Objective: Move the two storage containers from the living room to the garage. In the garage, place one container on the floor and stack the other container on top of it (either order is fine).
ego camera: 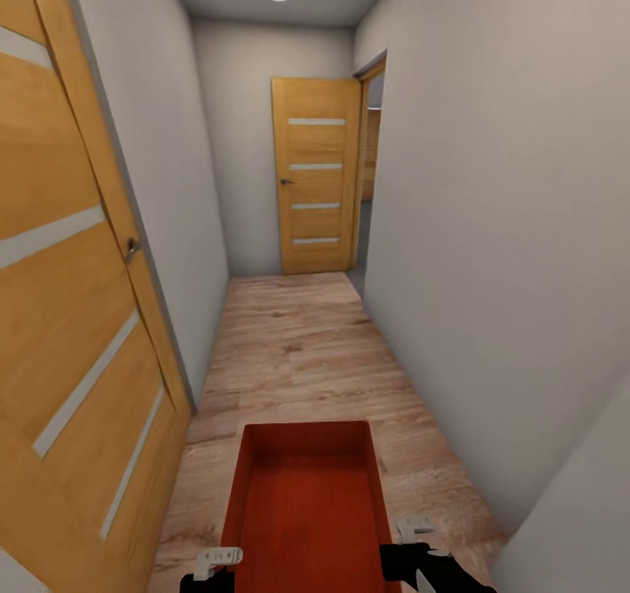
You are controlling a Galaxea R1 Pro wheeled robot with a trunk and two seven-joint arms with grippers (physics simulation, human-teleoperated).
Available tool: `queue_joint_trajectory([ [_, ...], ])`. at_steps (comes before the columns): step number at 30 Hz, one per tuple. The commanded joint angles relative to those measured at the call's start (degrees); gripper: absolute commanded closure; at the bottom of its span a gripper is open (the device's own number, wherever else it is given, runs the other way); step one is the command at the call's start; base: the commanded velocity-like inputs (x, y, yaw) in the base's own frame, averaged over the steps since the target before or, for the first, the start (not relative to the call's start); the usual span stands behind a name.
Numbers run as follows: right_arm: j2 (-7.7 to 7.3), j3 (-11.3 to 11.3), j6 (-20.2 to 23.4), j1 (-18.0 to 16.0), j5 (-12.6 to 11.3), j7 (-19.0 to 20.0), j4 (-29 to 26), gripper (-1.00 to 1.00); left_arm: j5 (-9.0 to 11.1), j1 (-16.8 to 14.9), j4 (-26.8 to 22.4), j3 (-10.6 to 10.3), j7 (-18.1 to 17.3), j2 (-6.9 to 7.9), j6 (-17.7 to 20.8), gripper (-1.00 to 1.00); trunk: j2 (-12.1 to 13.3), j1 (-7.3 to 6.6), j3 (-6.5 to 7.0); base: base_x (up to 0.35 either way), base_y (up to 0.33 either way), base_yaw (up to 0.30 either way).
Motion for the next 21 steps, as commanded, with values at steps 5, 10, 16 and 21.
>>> queue_joint_trajectory([
  [5, -0.07, 0.5, 0.3, 0.0, 0.2, 0.0, 0.1, 1.00, 0.5, -0.1, -0.1, -0.4, 0.1, 0.95, -1.6, 1.00, 0.0, 0.03, -0.06, 0.323, 0.072, 0.000],
  [10, -0.09, 0.5, 0.3, 0.0, 0.2, 0.0, 0.1, 1.00, 0.5, -0.1, -0.1, -0.4, 0.1, 0.95, -1.6, 1.00, 0.0, 0.03, -0.06, 0.329, 0.015, 0.000],
  [16, -0.06, 0.5, 0.3, 0.0, 0.2, 0.0, 0.1, 1.00, 0.5, -0.1, -0.1, -0.4, 0.1, 0.95, -1.6, 1.00, 0.0, 0.03, -0.06, 0.338, 0.003, 0.000],
  [21, -0.07, 0.5, 0.3, 0.0, 0.2, 0.0, 0.1, 1.00, 0.5, -0.1, -0.1, -0.4, 0.1, 0.95, -1.6, 1.00, 0.0, 0.03, -0.06, 0.340, 0.000, 0.000],
])
